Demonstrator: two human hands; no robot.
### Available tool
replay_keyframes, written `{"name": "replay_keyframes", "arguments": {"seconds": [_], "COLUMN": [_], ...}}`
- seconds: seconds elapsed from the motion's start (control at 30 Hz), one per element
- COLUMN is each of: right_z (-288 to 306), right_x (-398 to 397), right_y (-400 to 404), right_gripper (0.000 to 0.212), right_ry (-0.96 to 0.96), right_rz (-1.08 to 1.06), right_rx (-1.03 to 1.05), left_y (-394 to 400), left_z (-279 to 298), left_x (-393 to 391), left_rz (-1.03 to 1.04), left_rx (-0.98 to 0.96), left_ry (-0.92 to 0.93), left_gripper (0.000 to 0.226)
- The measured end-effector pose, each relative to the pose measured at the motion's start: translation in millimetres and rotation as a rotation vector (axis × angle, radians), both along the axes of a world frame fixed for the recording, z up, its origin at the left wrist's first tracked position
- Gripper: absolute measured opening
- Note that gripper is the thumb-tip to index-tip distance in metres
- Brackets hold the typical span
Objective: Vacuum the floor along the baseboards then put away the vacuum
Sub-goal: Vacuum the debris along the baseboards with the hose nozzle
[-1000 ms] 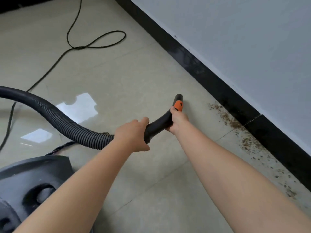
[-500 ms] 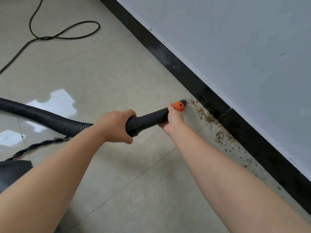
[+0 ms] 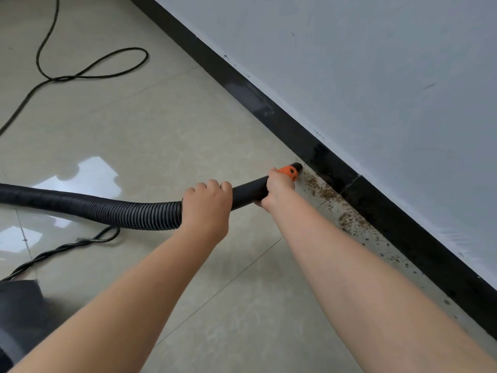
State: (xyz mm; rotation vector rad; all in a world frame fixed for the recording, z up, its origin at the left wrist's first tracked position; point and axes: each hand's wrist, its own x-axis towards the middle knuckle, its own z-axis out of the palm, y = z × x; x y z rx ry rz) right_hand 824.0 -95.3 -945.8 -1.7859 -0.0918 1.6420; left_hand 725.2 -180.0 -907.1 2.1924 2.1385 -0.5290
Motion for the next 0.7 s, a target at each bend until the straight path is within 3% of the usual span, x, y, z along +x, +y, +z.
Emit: {"name": "replay_keyframes", "arguments": {"seconds": [0.17, 0.43, 0.7], "right_z": [-5.0, -1.0, -0.7], "right_x": [-4.7, 0.2, -13.7], "right_y": [1.1, -10.1, -0.7], "right_gripper": [0.052, 0.037, 0.049], "right_ry": [-0.027, 0.371, 0.207], "right_rz": [0.019, -0.087, -0.066], "right_rx": [0.012, 0.198, 0.117], "left_y": [1.0, 23.7, 8.1], "left_z": [-7.3, 2.6, -18.3], "left_x": [-4.0, -17.9, -15.2], "left_rz": [0.05, 0.092, 0.074], "left_rx": [-0.041, -0.06, 0.069], "left_ry": [-0.059, -0.139, -0.022], "left_gripper": [0.027, 0.027, 0.036]}}
